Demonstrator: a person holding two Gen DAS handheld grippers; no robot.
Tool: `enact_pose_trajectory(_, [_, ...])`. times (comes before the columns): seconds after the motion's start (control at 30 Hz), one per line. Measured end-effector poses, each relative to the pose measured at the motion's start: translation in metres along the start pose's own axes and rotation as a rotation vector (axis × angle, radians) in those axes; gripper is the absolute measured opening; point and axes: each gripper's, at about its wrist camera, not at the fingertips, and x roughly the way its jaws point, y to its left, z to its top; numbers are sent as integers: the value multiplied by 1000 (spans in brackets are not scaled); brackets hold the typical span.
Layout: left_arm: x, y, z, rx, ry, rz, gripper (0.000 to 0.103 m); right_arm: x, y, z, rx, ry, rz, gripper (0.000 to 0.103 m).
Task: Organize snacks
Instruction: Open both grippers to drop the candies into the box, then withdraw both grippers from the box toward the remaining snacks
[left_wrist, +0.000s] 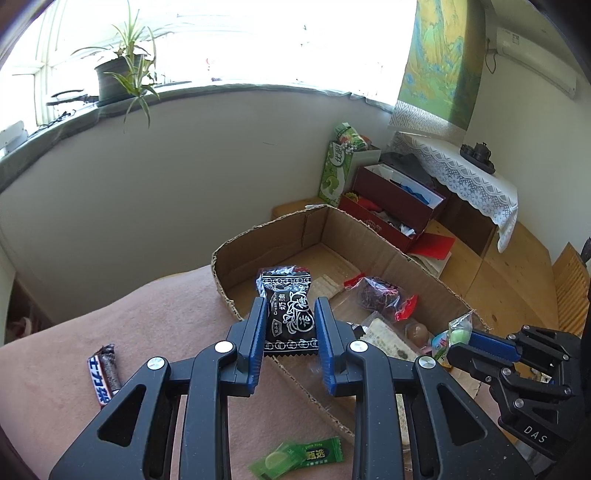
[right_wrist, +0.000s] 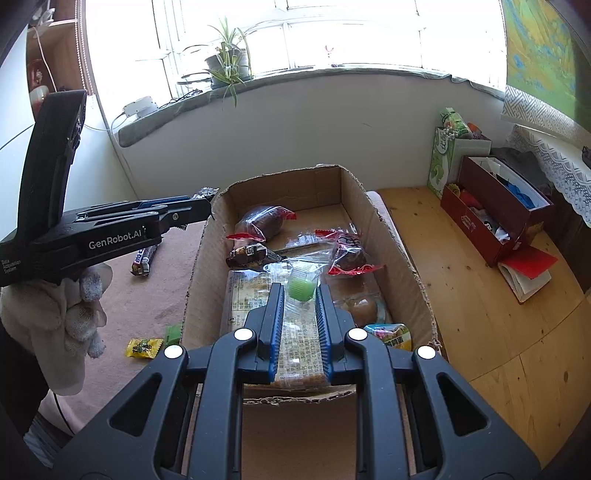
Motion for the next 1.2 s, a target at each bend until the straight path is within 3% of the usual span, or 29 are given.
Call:
enact_pose_trajectory(0.8, [5,-25,10,52,0,-39,26,11,-13,0,17,16,-9,19])
enact_pose_trajectory(0.93, [2,-27,9,52,-4,-41,28,8,-12,-1,16,4,-22,43])
enact_pose_trajectory(1.2, [-7,-24,9,44,-14,-38,28,-4,-7,-1,1,-21,-34,66])
